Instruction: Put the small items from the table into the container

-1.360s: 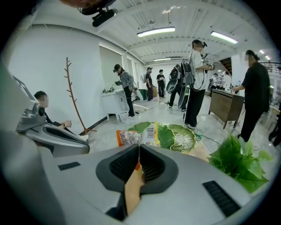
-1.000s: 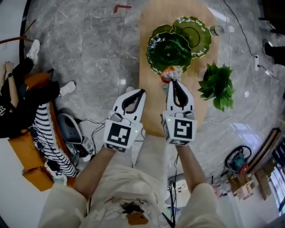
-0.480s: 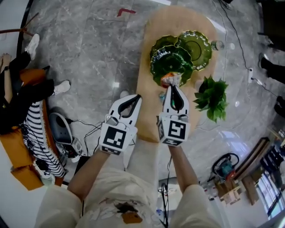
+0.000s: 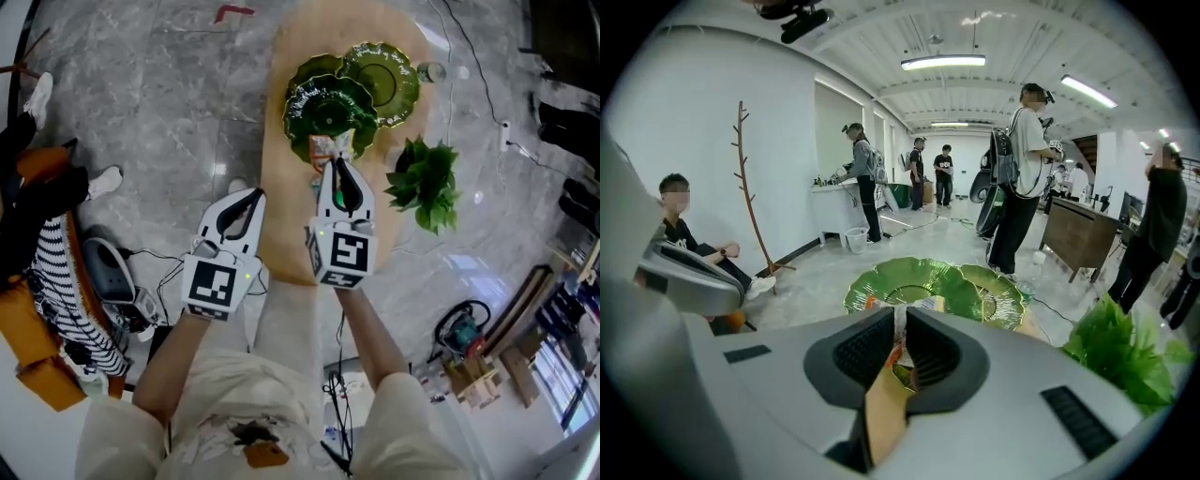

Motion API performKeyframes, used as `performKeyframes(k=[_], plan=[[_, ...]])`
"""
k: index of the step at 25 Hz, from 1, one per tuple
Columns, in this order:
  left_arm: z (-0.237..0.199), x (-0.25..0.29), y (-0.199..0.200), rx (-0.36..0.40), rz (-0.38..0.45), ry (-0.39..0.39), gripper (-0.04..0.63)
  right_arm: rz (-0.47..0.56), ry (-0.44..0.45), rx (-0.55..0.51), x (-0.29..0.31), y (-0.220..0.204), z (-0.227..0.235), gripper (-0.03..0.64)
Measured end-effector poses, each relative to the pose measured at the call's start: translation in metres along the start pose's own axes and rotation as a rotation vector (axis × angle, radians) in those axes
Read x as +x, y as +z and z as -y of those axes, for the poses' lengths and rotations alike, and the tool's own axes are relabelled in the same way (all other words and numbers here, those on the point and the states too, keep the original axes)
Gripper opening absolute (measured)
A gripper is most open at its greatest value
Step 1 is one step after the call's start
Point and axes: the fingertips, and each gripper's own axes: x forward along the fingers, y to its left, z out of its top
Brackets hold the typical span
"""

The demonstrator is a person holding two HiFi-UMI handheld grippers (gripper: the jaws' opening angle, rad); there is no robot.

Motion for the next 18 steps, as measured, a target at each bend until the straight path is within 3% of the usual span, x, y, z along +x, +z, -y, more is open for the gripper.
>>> performKeyframes(k=[18], plan=[[0.012,-0.007,-0.005,-0.001,0.021,0.003,0.009,0.066,0.006,-0.014,-0.017,0.013,0.001,0.055]])
